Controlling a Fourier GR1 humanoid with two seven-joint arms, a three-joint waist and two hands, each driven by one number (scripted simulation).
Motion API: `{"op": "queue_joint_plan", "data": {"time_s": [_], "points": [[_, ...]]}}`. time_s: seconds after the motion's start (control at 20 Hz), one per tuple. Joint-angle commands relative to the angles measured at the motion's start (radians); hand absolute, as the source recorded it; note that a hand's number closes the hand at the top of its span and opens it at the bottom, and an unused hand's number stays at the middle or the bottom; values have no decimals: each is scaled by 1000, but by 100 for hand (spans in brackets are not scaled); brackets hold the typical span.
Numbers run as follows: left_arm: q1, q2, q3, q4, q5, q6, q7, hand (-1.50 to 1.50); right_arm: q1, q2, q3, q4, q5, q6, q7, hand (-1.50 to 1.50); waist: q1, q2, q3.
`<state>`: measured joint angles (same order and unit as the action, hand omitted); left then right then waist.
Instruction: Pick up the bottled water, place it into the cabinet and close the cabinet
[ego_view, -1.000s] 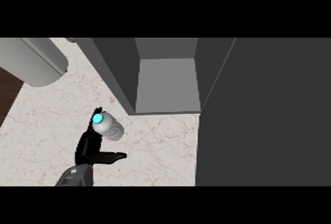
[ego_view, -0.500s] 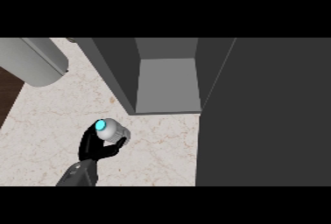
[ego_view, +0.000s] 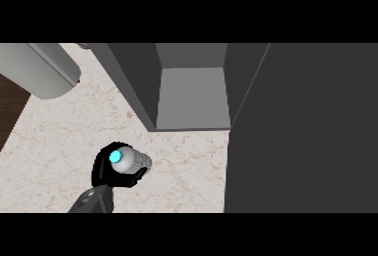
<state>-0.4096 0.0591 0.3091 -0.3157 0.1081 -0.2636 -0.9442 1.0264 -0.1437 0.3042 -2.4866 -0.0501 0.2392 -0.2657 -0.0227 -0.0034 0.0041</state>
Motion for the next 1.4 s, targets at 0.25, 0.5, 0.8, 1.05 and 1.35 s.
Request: {"op": "queue_joint_plan", "data": {"time_s": [0.25, 0.5, 0.8, 1.05, 1.35], "points": [[50, -57, -87, -95, 45, -25, 9, 150, -37, -3, -27, -57, -42, -19, 68, -150, 20, 0, -4], [47, -58, -168, -185, 138, -42, 101, 150, 23, -1, 2, -72, -29, -13, 42, -150, 18, -5, -3], [3, -59, -356, -331, 304, 121, 256, 150, -27, 5, -28, -57, -66, -13, 38, -150, 21, -5, -3], [18, -59, -496, -525, 318, 341, 321, 150, 31, 0, -3, -62, -47, -5, 24, -150, 12, -8, -3], [-95, -58, -618, -565, 360, 522, 405, 150, 22, -2, 9, -76, -34, 0, 20, -150, -15, -1, -5]]}}
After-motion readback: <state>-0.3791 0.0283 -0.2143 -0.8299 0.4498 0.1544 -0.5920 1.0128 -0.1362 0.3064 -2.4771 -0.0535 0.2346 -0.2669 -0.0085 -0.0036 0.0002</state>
